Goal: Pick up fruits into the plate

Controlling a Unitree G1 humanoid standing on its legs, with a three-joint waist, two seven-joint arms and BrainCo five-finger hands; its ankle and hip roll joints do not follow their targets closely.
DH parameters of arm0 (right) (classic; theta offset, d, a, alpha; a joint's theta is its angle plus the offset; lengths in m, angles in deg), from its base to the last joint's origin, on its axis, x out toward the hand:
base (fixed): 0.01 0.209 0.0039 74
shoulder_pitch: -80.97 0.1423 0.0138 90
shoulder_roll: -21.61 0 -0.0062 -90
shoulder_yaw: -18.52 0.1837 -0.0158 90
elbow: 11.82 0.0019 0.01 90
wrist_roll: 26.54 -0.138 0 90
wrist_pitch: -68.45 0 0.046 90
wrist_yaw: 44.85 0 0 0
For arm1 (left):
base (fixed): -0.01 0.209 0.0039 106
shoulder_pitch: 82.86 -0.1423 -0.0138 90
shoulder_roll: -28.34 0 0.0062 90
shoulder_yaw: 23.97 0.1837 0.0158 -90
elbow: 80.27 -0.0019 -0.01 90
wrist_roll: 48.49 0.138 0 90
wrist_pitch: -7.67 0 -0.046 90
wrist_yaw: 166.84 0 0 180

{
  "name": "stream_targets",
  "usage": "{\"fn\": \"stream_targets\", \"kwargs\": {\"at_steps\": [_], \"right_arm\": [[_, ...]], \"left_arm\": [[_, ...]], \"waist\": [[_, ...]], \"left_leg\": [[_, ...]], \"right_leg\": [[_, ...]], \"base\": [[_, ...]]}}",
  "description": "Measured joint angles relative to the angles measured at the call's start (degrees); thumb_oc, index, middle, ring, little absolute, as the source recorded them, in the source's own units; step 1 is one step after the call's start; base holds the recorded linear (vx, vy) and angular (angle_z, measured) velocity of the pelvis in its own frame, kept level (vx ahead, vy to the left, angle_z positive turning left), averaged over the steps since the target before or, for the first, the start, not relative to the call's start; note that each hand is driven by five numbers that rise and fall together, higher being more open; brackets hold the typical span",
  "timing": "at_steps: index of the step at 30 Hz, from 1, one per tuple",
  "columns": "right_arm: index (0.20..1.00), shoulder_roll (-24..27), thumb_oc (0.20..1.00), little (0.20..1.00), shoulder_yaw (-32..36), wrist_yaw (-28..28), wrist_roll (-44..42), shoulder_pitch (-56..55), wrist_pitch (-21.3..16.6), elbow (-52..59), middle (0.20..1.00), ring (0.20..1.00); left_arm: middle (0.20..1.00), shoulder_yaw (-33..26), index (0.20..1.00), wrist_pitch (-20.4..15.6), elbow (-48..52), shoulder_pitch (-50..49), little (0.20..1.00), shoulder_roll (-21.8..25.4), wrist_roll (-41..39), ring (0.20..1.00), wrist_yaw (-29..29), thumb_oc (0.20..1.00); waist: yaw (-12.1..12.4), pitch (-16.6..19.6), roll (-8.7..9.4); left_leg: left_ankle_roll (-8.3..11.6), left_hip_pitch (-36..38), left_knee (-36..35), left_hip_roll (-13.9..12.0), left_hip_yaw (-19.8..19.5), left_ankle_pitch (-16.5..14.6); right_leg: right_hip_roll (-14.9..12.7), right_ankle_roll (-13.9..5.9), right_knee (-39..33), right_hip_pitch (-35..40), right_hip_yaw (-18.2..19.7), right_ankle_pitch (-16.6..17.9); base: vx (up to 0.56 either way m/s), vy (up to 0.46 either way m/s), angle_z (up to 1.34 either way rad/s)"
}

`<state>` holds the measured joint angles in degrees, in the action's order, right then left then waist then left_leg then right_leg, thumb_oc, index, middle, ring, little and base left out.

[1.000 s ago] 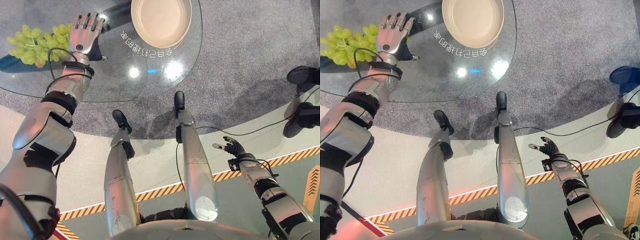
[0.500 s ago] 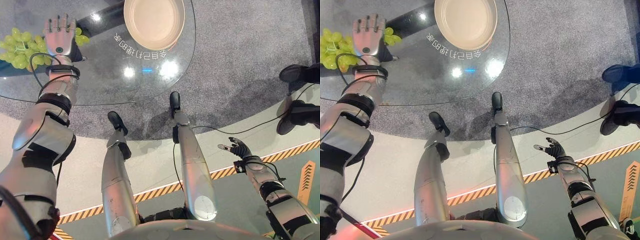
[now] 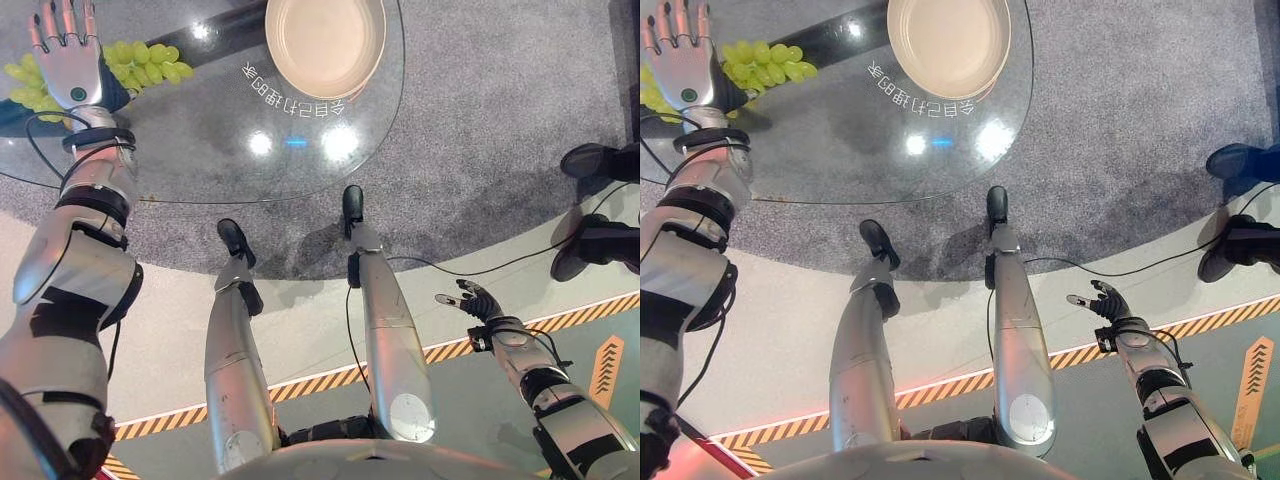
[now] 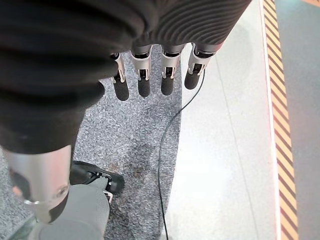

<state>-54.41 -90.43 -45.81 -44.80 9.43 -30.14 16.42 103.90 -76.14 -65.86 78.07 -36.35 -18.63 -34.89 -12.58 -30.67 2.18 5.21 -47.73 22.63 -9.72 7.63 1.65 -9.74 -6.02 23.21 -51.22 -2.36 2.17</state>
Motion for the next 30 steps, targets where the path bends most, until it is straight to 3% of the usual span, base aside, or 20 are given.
{"fn": "stream_targets", "kwargs": {"at_steps": [9, 28, 29, 30], "right_arm": [[1.000, 0.0, 1.000, 1.000, 0.0, -0.1, -1.0, 0.0, 0.0, 0.0, 1.000, 1.000], [1.000, 0.0, 1.000, 1.000, 0.1, -0.1, -0.9, -0.1, 0.5, 1.8, 1.000, 1.000], [1.000, 0.0, 1.000, 1.000, 0.1, -0.1, -0.9, -0.1, 0.6, 1.8, 1.000, 1.000], [1.000, 0.0, 1.000, 1.000, 0.1, -0.1, -0.9, -0.1, 0.6, 1.8, 1.000, 1.000]], "left_arm": [[1.000, 0.1, 1.000, -0.6, 0.0, 0.0, 1.000, 0.0, 0.1, 1.000, 2.8, 1.000], [1.000, 5.6, 1.000, -6.4, 0.5, 1.9, 1.000, 0.0, -2.3, 1.000, 20.4, 1.000], [0.950, 5.6, 0.950, -6.4, 0.5, 2.1, 0.950, 0.1, -2.6, 0.950, 20.8, 0.950], [0.815, 5.7, 0.815, -6.4, 0.5, 2.3, 0.815, 0.1, -3.3, 0.815, 21.5, 0.815]], "waist": [[-0.1, 0.0, 0.03], [-0.4, 0.1, 0.24], [-0.4, 0.1, 0.24], [-0.4, 0.1, 0.24]], "left_leg": [[-0.01, -0.3, 0.0, 0.0, -0.1, 0.0], [-0.05, -0.2, 0.0, 0.0, 0.2, -0.2], [-0.05, -0.2, 0.0, 0.0, 0.2, -0.2], [-0.05, -0.1, 0.0, 0.0, 0.3, -0.2]], "right_leg": [[0.0, 0.00, -0.2, -0.1, -0.1, 0.0], [0.0, 0.14, -0.2, -0.3, 0.2, 0.0], [0.0, 0.14, -0.2, -0.2, 0.2, 0.0], [0.1, 0.14, -0.2, -0.2, 0.2, 0.0]], "base": [[0.00, 0.000, 0.00], [0.02, 0.011, 0.00], [0.00, 0.000, 0.00], [0.00, 0.000, 0.00]]}}
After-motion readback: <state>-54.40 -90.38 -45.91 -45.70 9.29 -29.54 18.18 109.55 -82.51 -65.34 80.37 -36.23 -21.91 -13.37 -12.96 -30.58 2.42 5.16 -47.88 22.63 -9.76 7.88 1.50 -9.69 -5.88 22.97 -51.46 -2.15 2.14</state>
